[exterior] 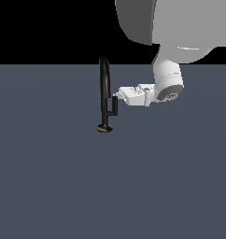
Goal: Turn on the faucet by rotating a designated handle.
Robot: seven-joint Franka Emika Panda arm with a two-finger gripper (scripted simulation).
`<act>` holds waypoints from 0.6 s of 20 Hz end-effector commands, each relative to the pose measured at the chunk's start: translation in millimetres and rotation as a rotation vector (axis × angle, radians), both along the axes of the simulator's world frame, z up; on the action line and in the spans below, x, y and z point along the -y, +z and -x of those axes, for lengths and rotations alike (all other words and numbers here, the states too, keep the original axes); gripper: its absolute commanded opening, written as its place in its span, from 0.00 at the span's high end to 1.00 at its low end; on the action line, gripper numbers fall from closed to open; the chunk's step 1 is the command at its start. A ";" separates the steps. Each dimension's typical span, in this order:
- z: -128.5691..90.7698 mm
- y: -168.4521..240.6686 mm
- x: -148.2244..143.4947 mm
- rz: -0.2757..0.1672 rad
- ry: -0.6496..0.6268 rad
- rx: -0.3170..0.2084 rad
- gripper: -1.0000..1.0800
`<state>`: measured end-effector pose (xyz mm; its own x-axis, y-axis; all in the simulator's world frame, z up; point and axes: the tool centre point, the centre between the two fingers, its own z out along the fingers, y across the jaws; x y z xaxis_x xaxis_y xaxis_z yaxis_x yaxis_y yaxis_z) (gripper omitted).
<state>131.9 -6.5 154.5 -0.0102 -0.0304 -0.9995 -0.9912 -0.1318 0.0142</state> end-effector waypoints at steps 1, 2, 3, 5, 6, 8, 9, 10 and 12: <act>-2.0 -7.9 -1.2 -0.016 -0.019 -0.019 1.00; -2.3 -10.0 -1.6 -0.020 -0.023 -0.024 1.00; -2.6 -11.5 -1.8 -0.023 -0.026 -0.027 1.00; -2.8 -12.8 -2.0 -0.026 -0.029 -0.030 1.00; -2.8 -12.8 -2.0 -0.026 -0.029 -0.030 1.00; -2.8 -12.8 -2.0 -0.026 -0.029 -0.030 1.00; -2.5 -13.0 -2.0 -0.025 -0.028 -0.030 1.00; -1.2 -12.6 -1.9 -0.025 -0.028 -0.030 1.00; 1.4 -11.6 -1.7 -0.025 -0.028 -0.030 1.00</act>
